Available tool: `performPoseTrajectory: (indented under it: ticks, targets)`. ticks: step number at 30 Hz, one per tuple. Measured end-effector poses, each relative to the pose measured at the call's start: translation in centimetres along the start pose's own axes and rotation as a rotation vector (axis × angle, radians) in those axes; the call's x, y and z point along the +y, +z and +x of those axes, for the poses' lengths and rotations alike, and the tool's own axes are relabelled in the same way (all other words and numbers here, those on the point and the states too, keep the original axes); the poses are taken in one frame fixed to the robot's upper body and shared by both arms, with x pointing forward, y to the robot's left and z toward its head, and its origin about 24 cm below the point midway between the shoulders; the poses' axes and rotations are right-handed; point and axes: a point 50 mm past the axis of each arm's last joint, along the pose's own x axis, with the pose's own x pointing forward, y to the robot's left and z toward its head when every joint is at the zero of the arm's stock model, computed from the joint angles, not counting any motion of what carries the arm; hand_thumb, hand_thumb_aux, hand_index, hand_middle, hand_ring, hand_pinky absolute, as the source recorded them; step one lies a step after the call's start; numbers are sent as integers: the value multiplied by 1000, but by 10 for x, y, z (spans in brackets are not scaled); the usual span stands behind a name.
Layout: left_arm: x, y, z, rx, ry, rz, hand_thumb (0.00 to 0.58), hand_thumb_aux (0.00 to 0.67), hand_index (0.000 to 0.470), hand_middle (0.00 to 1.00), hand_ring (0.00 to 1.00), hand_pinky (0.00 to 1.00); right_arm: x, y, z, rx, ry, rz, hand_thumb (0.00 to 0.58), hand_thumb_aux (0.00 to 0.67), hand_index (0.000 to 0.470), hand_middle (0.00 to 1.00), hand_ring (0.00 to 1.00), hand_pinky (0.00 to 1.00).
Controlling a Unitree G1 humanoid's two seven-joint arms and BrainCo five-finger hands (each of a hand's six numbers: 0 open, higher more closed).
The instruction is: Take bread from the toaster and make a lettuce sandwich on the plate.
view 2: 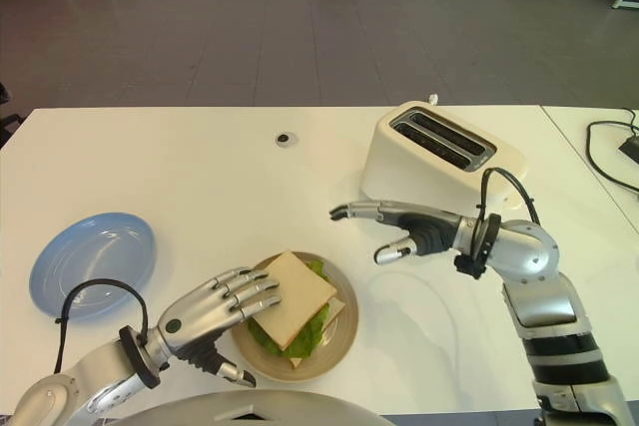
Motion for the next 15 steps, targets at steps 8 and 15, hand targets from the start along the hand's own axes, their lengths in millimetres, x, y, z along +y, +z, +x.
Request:
performPoseTrajectory:
  ticks: [8,15]
  targets:
    - [35,4,-42,-26,29,-500,580,670,470,1000,1000,1000,61,2,-31,19,305,41,580,670,470,1000,1000,1000]
    - [4,3,-75,74,-384,-668,580,670,470,1000,1000,1000,96,6,-32,51,495,-47,580,670,470,1000,1000,1000]
